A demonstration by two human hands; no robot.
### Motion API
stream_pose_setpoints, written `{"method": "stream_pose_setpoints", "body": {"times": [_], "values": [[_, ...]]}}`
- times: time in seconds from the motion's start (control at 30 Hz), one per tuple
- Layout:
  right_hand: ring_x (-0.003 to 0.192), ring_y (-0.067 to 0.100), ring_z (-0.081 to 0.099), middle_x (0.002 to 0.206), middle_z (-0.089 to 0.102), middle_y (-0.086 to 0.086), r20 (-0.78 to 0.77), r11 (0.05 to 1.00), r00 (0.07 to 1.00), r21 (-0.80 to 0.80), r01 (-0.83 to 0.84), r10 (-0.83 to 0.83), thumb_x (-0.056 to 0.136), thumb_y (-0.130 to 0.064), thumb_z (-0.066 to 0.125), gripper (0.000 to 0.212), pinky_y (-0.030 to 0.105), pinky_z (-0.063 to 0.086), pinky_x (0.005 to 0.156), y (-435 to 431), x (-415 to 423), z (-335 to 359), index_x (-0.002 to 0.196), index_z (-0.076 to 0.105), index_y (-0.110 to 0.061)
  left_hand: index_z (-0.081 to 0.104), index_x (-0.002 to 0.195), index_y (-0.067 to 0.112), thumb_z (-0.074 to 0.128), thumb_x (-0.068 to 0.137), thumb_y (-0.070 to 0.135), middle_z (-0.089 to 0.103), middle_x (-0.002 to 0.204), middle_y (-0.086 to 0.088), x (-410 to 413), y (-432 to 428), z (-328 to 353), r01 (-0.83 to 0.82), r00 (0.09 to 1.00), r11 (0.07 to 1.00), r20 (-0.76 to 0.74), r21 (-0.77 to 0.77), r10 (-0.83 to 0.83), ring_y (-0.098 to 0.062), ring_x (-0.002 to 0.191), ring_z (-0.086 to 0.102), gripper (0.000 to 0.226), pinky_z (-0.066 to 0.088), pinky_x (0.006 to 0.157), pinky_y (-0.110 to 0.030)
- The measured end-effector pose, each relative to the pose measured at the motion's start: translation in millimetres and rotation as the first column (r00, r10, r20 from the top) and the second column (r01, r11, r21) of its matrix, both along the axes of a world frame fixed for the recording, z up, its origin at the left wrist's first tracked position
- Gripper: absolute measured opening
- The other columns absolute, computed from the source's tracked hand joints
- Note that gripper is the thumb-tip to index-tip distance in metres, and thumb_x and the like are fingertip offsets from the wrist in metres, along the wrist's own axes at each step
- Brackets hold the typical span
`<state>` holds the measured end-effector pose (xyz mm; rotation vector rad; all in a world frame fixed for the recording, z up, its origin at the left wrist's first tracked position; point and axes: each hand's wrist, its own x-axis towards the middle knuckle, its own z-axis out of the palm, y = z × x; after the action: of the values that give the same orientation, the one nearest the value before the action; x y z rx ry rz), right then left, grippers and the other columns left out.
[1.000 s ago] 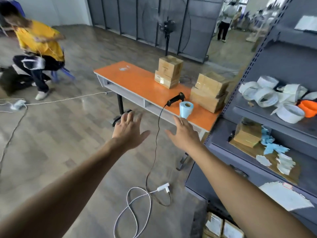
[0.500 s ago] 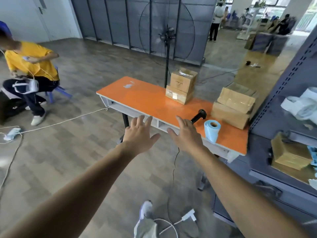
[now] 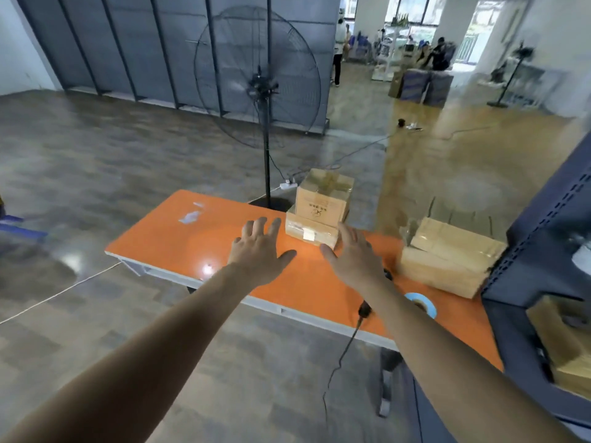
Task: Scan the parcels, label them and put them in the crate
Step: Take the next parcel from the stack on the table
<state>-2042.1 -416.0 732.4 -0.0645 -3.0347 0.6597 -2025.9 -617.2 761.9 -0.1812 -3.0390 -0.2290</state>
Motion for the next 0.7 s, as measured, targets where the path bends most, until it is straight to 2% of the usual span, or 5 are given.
{"method": "stream_pose_setpoints", "body": {"times": [0.17, 0.37, 0.6, 0.7], "values": [[0.132, 0.032, 0.039, 0.15, 0.034, 0.002, -0.001, 0.995, 0.995, 0.023, 0.098, -0.098, 0.094, -0.061, 0.042, 0.069, 0.05, 0.042, 0.101, -7, -56, 7, 0.152, 0.018, -0.031, 0.008, 0.153, 0.024, 0.04, 0.092, 0.063, 0.017, 0.155, -0.007, -82, -8, -5, 0.067, 0.998, 0.997, 0.017, 0.041, -0.068, -0.029, 0.14, 0.019, 0.079, 0.035, 0.104, -0.045], [0.137, 0.031, 0.036, 0.154, 0.031, 0.005, 0.002, 0.967, 0.967, 0.004, 0.254, -0.254, 0.093, -0.062, 0.045, 0.078, 0.048, 0.038, 0.107, -22, -124, 9, 0.155, 0.013, -0.027, 0.022, 0.147, 0.023, 0.048, 0.09, 0.059, 0.029, 0.147, -0.008, -174, -18, -13, 0.183, 0.981, 0.976, 0.038, 0.121, -0.189, -0.03, 0.135, 0.026, 0.072, 0.039, 0.099, -0.045], [0.139, 0.03, 0.038, 0.155, 0.033, 0.006, 0.043, 0.919, 0.918, 0.024, 0.394, -0.395, 0.093, -0.062, 0.045, 0.076, 0.049, 0.042, 0.106, -35, -187, -3, 0.155, 0.009, -0.036, 0.011, 0.153, 0.02, 0.046, 0.093, 0.057, 0.023, 0.154, -0.01, -271, -24, -17, 0.332, 0.92, 0.92, 0.145, 0.207, -0.364, -0.032, 0.142, 0.019, 0.079, 0.032, 0.109, -0.047], [0.14, 0.029, 0.038, 0.158, 0.029, 0.004, 0.069, 0.907, 0.904, 0.008, 0.421, -0.421, 0.095, -0.058, 0.047, 0.073, 0.049, 0.042, 0.107, -34, -206, -13, 0.155, 0.012, -0.035, 0.01, 0.153, 0.02, 0.047, 0.094, 0.053, 0.025, 0.153, -0.012, -299, -18, -28, 0.356, 0.886, 0.901, 0.217, 0.25, -0.41, -0.034, 0.142, 0.019, 0.077, 0.035, 0.108, -0.049]]}}
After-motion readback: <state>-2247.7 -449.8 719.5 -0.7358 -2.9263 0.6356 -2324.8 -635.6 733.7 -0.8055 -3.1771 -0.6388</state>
